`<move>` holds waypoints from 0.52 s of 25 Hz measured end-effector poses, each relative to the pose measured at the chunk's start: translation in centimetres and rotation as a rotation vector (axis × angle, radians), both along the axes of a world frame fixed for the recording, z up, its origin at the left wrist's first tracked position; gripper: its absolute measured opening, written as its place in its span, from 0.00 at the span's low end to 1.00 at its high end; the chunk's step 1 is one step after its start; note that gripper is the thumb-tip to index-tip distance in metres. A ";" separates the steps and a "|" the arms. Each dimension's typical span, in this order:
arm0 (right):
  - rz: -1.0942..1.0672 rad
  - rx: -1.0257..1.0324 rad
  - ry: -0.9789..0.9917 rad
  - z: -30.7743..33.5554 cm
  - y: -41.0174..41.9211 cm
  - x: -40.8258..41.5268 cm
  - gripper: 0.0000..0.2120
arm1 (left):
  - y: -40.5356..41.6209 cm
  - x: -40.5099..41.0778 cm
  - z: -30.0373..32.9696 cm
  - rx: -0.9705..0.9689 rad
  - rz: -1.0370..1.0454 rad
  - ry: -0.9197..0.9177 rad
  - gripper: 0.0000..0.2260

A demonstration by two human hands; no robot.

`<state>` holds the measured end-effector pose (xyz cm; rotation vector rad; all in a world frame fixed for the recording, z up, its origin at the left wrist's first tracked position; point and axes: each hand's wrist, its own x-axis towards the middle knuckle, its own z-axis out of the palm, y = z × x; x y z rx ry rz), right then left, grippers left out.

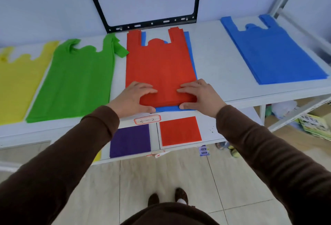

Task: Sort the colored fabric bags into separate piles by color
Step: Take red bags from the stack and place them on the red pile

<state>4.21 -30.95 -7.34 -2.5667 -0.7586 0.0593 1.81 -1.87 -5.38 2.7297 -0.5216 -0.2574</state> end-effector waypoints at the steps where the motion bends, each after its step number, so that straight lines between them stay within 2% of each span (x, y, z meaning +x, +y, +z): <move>1: 0.013 -0.040 -0.027 -0.1 -0.1 0.2 0.29 | 0.2 0.0 -0.2 0.001 -0.008 0.008 0.33; 4: 0.004 -0.157 -0.127 0.1 0.0 0.3 0.26 | 0.6 0.3 -0.3 0.011 -0.034 0.009 0.32; 7: 0.042 -0.209 -0.331 0.1 0.7 0.4 0.20 | 0.7 0.6 -0.3 0.020 -0.051 -0.038 0.27; 11: -0.006 -0.028 -0.212 0.1 0.6 0.4 0.14 | 1.1 0.9 0.0 0.040 -0.098 -0.056 0.21; 13: -0.108 0.051 -0.138 0.4 0.5 0.7 0.11 | 1.7 0.7 0.4 -0.029 -0.055 -0.052 0.19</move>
